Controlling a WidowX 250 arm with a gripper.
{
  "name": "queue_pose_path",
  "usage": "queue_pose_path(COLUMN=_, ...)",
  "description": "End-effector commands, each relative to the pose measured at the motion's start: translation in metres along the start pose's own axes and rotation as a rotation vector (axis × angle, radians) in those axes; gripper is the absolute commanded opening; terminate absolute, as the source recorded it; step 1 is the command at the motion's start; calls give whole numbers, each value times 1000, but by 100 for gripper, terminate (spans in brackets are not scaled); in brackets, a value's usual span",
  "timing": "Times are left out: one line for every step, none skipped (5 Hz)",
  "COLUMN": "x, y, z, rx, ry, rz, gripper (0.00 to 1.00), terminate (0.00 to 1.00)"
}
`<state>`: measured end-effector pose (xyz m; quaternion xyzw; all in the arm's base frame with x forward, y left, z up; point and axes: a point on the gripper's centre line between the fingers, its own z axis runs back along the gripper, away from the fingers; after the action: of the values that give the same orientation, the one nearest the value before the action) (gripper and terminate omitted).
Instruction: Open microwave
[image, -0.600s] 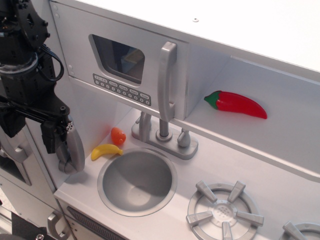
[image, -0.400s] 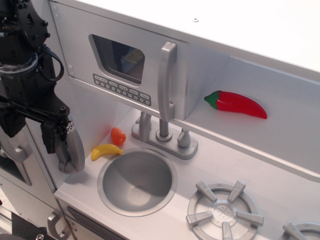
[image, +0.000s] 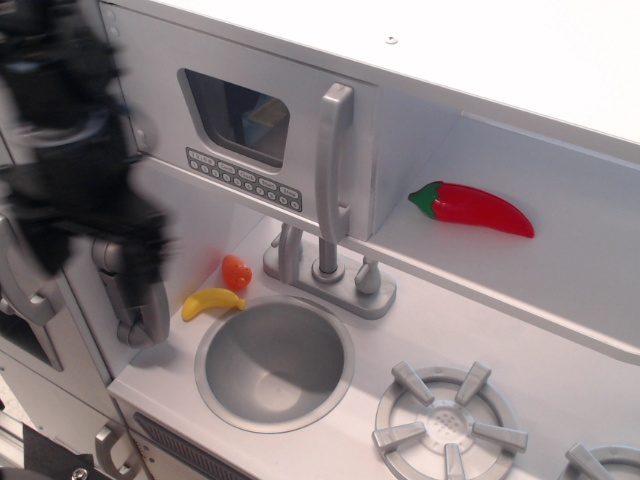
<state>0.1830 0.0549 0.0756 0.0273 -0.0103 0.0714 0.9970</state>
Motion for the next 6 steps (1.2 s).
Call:
queue_pose_path(x=44, y=-54, z=35, rx=-69, ry=-120, rz=-53, gripper=100, terminate=0)
queue_pose_path(x=65, y=-67, z=45, rx=-98, ry=-164, rz=-48, gripper=100, terminate=0)
queue_pose_path(x=75, y=-77, z=45, rx=-114, ry=-176, rz=-45, gripper=100, terminate=0)
queue_pose_path(x=82, y=-81, z=41, rx=-101, ry=-196, rz=-24, gripper=100, terminate=0)
queue_pose_path(x=89, y=-76, z=39, rx=-105, ry=-207, rz=13, gripper=100, terminate=0)
queue_pose_path(x=99, y=-74, z=40, rx=-88, ry=-229, rz=19, gripper=100, terminate=0)
